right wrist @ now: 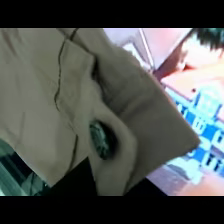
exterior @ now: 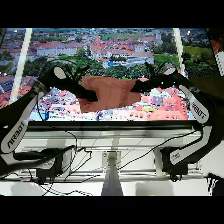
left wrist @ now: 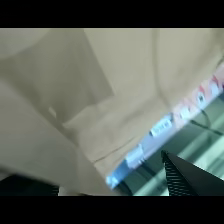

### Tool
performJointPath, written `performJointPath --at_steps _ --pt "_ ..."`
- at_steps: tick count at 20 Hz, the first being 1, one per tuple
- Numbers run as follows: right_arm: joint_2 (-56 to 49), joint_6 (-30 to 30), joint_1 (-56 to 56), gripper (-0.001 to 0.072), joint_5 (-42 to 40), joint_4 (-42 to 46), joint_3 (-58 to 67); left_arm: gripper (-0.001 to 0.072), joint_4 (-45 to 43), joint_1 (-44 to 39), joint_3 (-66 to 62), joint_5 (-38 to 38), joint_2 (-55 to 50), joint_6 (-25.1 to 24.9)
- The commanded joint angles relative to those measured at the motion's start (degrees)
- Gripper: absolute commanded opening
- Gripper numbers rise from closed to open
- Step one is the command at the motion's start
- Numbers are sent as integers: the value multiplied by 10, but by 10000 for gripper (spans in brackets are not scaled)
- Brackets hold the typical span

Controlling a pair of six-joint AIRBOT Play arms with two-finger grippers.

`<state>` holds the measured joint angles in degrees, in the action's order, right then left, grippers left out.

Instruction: Fold the clothes and pants, and hang the long-sleeved shirts on hangers.

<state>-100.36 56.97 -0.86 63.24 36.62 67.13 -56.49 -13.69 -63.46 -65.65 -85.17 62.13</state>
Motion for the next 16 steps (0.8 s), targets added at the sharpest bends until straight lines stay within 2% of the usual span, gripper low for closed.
performJointPath --at_steps 1,6,9,12,16 --pt "57 31 30 17 -55 10 7 697 -38 35 -64 -32 23 0" --pt "204 142 158 17 -119 126 25 696 -35 103 -130 -24 103 0" --pt "297 242 262 17 -122 223 31 696 -35 120 -130 -23 146 0" --pt "374 338 374 17 -97 311 31 696 -35 120 -130 -23 160 0" --pt "430 385 528 17 20 405 31 696 -31 120 -130 -24 160 0"
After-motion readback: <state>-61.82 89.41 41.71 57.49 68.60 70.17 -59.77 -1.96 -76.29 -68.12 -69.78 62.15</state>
